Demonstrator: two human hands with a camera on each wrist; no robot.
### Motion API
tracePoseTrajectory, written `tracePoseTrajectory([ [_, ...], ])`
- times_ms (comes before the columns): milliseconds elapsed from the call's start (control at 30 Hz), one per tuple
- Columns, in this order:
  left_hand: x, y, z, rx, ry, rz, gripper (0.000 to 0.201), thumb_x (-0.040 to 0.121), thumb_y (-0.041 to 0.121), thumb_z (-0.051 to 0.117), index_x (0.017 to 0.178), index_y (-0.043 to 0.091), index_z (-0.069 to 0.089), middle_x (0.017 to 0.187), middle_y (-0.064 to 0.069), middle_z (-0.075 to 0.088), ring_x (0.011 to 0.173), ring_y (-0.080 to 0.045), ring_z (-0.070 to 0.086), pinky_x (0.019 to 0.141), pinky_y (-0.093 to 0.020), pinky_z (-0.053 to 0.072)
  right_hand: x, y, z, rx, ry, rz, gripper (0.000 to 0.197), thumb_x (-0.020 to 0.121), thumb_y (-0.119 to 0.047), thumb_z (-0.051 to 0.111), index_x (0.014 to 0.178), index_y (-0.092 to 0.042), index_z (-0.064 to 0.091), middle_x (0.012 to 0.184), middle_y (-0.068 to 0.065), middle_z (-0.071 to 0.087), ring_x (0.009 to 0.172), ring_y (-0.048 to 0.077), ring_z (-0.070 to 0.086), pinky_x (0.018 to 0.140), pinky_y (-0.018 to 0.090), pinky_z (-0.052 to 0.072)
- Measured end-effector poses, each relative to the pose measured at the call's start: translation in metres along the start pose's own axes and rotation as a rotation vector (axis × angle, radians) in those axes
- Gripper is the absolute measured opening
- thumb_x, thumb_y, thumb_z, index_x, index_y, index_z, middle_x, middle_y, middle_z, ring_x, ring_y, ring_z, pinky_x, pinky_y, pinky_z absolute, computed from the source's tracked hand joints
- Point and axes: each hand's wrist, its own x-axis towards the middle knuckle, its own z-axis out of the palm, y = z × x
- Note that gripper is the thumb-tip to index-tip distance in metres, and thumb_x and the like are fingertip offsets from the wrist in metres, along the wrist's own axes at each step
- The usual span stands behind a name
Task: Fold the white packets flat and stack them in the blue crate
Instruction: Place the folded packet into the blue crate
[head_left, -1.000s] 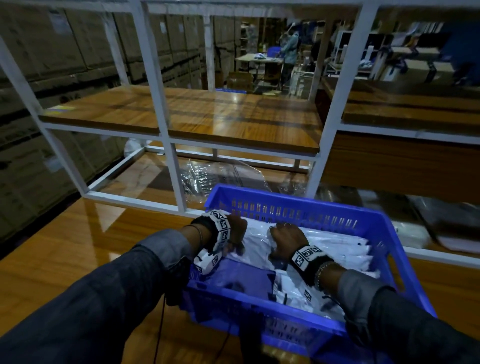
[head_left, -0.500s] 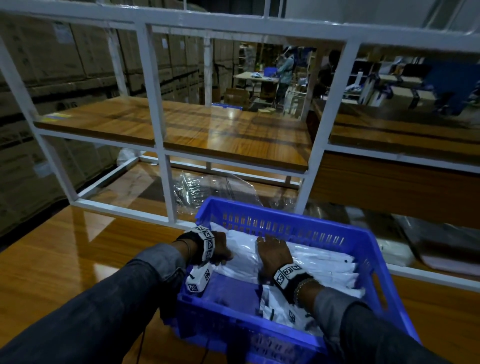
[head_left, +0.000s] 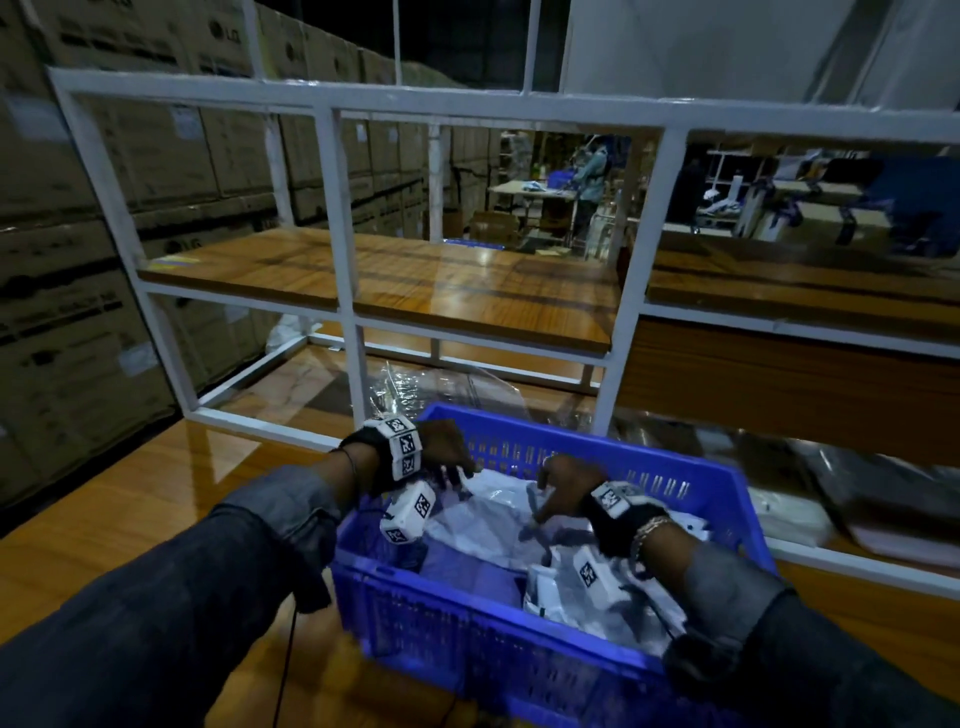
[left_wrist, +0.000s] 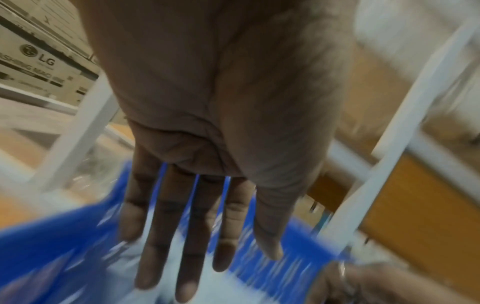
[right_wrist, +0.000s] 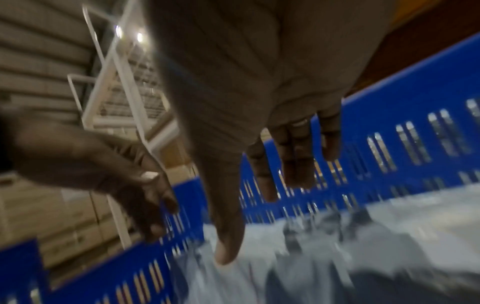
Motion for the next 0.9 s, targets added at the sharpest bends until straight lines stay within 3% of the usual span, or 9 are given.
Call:
tracePoseTrajectory([
  [67, -0.023, 0.016, -0.003, -0.107, 0.031, 0.021, 0.02, 0.099, 0.017, 0.064, 0.1, 0.0, 0.074, 0.097, -0.02, 0.075, 0.086, -0.034, 0.072, 0.071, -0.033, 0.058, -0.007, 0.006, -0.024, 0.109, 0.003, -0.024, 0.047, 0.063, -0.042, 0.094, 0.096, -0.023, 0.065, 0.111, 0.001, 0.066, 0.099, 0.022, 0.063, 0.08, 0.032, 0.052],
  [167, -0.059, 0.042, 0.001, -0.227, 0.135, 0.129, 0.033, 0.098, 0.026, 0.065, 0.113, -0.003, 0.072, 0.105, -0.018, 0.076, 0.09, -0.031, 0.073, 0.071, -0.03, 0.058, -0.026, 0.015, -0.058, 0.253, 0.052, -0.065, 0.045, 0.065, -0.041, 0.093, 0.094, -0.022, 0.065, 0.101, -0.002, 0.065, 0.096, 0.02, 0.062, 0.078, 0.031, 0.051],
  [267, -0.087, 0.065, 0.019, -0.314, 0.206, 0.286, 0.032, 0.097, 0.023, 0.066, 0.111, -0.004, 0.071, 0.104, -0.017, 0.076, 0.101, -0.037, 0.072, 0.087, -0.042, 0.058, -0.065, 0.025, -0.083, 0.414, 0.15, -0.134, 0.045, 0.063, -0.047, 0.093, 0.091, -0.022, 0.068, 0.094, -0.003, 0.069, 0.09, 0.016, 0.066, 0.077, 0.031, 0.054],
  [333, -0.098, 0.081, 0.041, -0.372, 0.185, 0.36, 0.031, 0.098, 0.022, 0.064, 0.112, -0.005, 0.071, 0.104, -0.018, 0.076, 0.099, -0.035, 0.073, 0.092, -0.049, 0.055, -0.095, 0.035, -0.089, 0.542, 0.216, -0.197, 0.038, 0.066, -0.045, 0.092, 0.088, -0.02, 0.073, 0.088, -0.004, 0.073, 0.086, 0.013, 0.069, 0.074, 0.029, 0.054],
  [433, -0.104, 0.108, 0.08, -0.405, 0.088, 0.456, 0.031, 0.099, 0.024, 0.063, 0.114, -0.002, 0.071, 0.107, -0.018, 0.075, 0.1, -0.034, 0.073, 0.093, -0.049, 0.055, -0.145, 0.057, -0.088, 0.798, 0.365, -0.191, 0.029, 0.073, -0.036, 0.087, 0.088, -0.014, 0.077, 0.087, -0.001, 0.076, 0.084, 0.011, 0.071, 0.071, 0.025, 0.056],
  [567, -0.103, 0.14, 0.129, -0.428, -0.023, 0.545, 0.03, 0.1, 0.021, 0.063, 0.116, -0.002, 0.07, 0.109, -0.016, 0.075, 0.101, -0.033, 0.073, 0.091, -0.046, 0.056, -0.214, 0.088, -0.064, 1.044, 0.545, -0.008, 0.036, 0.068, -0.042, 0.081, 0.089, -0.013, 0.077, 0.086, 0.007, 0.077, 0.078, 0.011, 0.07, 0.065, 0.027, 0.056],
  [733, -0.088, 0.175, 0.192, -0.438, -0.119, 0.63, 0.026, 0.098, 0.019, 0.065, 0.109, -0.003, 0.073, 0.102, -0.016, 0.076, 0.095, -0.033, 0.074, 0.085, -0.047, 0.056, -0.29, 0.127, -0.017, 1.168, 0.733, 0.278, 0.006, 0.083, -0.017, 0.079, 0.085, -0.016, 0.073, 0.074, -0.002, 0.073, 0.07, 0.011, 0.067, 0.063, 0.029, 0.051],
  [900, -0.084, 0.223, 0.265, -0.43, -0.202, 0.761, 0.022, 0.096, 0.014, 0.068, 0.097, -0.006, 0.073, 0.085, -0.009, 0.078, 0.079, -0.023, 0.073, 0.068, -0.029, 0.055, -0.377, 0.129, 0.038, 1.196, 0.842, 0.611, 0.011, 0.086, -0.017, 0.079, 0.083, -0.014, 0.069, 0.079, 0.004, 0.069, 0.07, 0.014, 0.066, 0.059, 0.024, 0.048],
])
